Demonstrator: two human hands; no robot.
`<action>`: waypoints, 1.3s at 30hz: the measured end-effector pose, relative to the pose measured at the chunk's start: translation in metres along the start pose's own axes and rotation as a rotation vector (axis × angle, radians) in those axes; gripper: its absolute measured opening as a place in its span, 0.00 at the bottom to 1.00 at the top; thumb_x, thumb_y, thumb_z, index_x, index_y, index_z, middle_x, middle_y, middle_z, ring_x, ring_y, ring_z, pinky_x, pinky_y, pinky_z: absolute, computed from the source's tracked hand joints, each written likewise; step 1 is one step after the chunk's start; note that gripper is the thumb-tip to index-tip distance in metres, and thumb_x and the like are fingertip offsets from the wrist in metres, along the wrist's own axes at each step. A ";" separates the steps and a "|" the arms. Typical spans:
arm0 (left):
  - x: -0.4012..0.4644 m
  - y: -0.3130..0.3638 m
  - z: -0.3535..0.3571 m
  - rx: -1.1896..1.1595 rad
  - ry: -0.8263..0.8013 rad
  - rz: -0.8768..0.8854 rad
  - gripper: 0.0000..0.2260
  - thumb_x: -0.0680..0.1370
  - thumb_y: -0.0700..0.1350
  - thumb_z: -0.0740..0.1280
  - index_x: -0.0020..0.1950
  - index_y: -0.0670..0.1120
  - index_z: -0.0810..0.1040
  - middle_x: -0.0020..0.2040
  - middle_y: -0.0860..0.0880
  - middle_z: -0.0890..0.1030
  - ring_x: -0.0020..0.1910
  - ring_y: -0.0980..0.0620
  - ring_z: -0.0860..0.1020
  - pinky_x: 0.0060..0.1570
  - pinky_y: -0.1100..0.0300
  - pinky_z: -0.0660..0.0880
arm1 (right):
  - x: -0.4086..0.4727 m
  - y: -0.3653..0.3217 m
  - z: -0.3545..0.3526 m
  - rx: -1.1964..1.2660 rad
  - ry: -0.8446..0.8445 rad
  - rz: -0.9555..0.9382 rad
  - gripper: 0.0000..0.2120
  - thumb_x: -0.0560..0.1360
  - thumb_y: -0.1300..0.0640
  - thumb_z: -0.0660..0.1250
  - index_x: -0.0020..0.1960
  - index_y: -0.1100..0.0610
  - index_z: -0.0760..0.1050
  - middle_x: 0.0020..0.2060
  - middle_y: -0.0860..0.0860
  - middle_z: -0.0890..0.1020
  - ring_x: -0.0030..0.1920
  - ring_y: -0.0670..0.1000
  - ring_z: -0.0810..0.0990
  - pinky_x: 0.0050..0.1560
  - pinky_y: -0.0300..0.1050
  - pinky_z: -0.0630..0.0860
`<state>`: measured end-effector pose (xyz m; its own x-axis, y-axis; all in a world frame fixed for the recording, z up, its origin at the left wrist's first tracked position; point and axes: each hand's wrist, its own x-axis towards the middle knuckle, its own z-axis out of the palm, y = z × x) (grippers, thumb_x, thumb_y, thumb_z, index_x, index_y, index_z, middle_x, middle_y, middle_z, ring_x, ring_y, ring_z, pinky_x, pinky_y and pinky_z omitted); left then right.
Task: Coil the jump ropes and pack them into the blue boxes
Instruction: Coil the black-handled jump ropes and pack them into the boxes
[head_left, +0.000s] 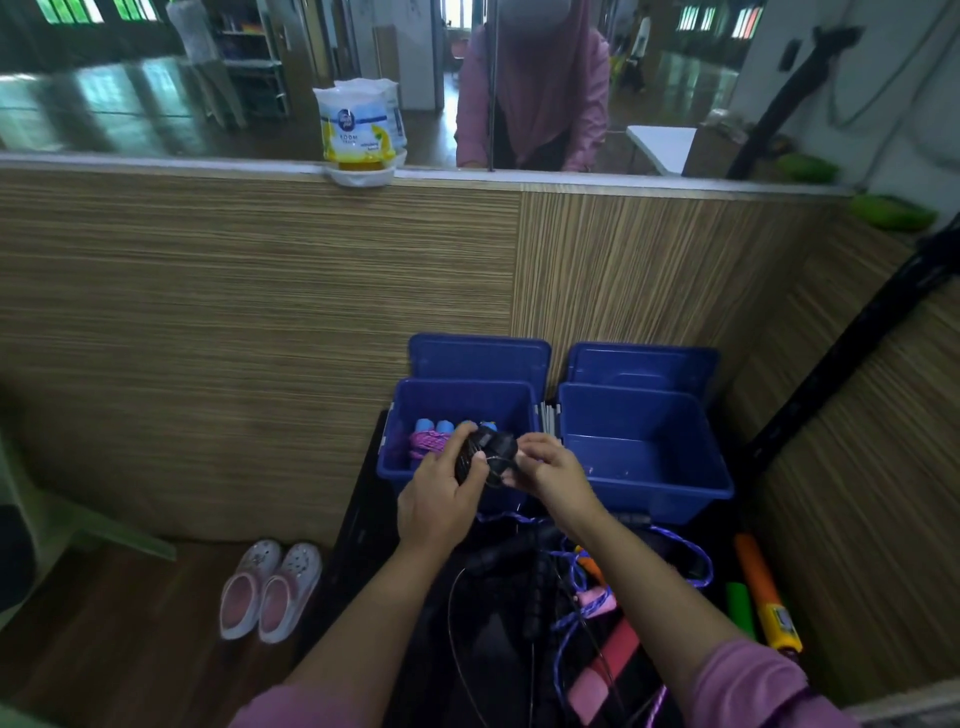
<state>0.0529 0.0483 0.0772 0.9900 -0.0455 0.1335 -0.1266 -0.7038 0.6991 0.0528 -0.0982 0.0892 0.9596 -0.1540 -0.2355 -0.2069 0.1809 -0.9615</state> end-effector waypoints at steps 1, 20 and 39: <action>0.000 0.001 0.000 -0.021 0.006 -0.007 0.19 0.79 0.59 0.56 0.70 0.63 0.65 0.50 0.51 0.78 0.49 0.50 0.77 0.49 0.52 0.74 | 0.000 0.002 0.001 -0.087 0.004 -0.052 0.07 0.79 0.70 0.58 0.47 0.67 0.75 0.49 0.53 0.72 0.39 0.51 0.79 0.39 0.37 0.80; 0.008 0.001 0.004 -0.042 0.036 -0.146 0.14 0.78 0.51 0.58 0.61 0.47 0.70 0.46 0.45 0.79 0.44 0.45 0.77 0.42 0.54 0.71 | 0.001 0.006 0.010 0.194 0.064 0.319 0.04 0.75 0.66 0.63 0.44 0.65 0.76 0.35 0.57 0.77 0.39 0.52 0.76 0.44 0.49 0.79; 0.031 0.036 0.040 -0.545 -0.152 -0.367 0.05 0.81 0.44 0.59 0.49 0.42 0.68 0.41 0.48 0.74 0.40 0.51 0.72 0.39 0.60 0.62 | 0.031 0.008 -0.025 -0.399 -0.034 -0.111 0.26 0.64 0.51 0.74 0.62 0.52 0.75 0.53 0.48 0.83 0.56 0.49 0.80 0.62 0.49 0.75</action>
<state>0.0816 -0.0067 0.0781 0.9676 0.0009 -0.2526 0.2456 -0.2361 0.9402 0.0758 -0.1261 0.0705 0.9846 -0.1179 -0.1294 -0.1535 -0.2263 -0.9619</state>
